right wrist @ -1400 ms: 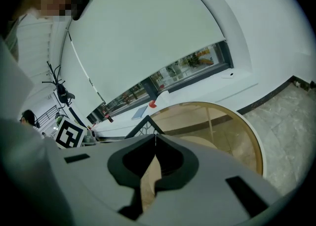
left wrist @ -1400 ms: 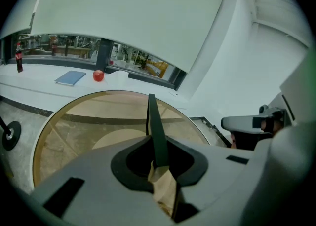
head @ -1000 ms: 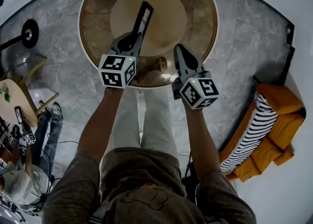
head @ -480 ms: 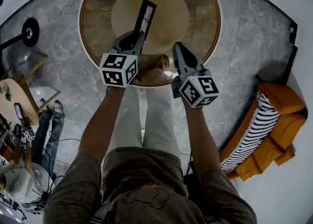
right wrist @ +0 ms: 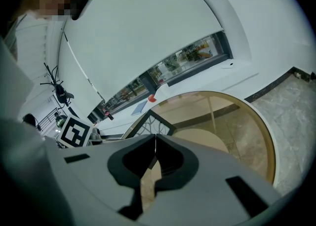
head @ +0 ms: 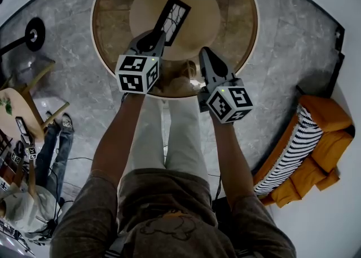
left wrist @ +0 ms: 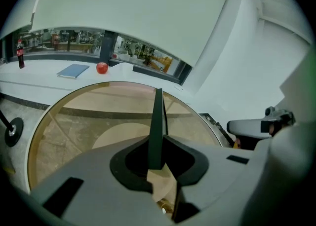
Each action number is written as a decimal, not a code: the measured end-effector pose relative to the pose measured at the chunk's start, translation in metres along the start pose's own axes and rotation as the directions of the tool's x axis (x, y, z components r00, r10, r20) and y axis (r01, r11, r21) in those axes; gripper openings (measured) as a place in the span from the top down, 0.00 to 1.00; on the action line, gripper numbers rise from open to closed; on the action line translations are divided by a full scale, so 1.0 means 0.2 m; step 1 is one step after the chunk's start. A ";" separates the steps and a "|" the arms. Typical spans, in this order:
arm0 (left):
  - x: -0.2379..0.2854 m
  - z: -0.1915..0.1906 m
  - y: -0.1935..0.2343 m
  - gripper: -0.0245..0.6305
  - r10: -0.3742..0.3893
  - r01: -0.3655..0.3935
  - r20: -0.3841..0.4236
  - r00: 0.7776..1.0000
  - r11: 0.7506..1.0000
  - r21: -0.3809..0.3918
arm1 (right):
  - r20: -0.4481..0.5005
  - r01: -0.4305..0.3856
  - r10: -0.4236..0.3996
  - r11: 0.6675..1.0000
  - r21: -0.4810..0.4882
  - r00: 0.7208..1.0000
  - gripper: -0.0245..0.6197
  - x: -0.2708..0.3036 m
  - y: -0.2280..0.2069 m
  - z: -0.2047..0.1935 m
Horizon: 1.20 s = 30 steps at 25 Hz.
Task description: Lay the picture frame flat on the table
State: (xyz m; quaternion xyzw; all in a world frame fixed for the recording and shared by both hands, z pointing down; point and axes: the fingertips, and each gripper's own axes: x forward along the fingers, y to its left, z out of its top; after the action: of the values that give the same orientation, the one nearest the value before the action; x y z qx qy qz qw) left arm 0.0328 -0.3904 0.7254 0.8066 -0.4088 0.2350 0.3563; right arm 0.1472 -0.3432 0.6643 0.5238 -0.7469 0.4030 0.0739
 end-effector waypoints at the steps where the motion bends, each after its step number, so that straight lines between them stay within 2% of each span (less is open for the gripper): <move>1: 0.01 -0.01 0.01 0.85 -0.001 0.001 -0.003 1.000 1.000 -0.013 | -0.001 0.000 0.000 1.000 0.001 1.000 0.93 0.00 0.00 0.00; 22: 0.07 -0.07 0.08 0.76 0.033 -0.032 0.024 0.999 0.999 -0.043 | -0.027 -0.004 0.004 1.000 0.003 1.000 0.93 0.02 -0.03 -0.05; 30: 0.07 -0.10 0.14 0.70 0.073 -0.072 0.008 0.997 0.996 -0.051 | -0.035 -0.012 0.012 1.000 0.004 0.999 0.93 0.02 0.01 -0.07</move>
State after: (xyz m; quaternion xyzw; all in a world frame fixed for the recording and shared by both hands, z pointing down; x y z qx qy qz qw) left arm 0.0163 -0.3932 0.7586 0.7831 -0.4454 0.2333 0.3660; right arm 0.1390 -0.3374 0.6743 0.5123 -0.7479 0.4138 0.0836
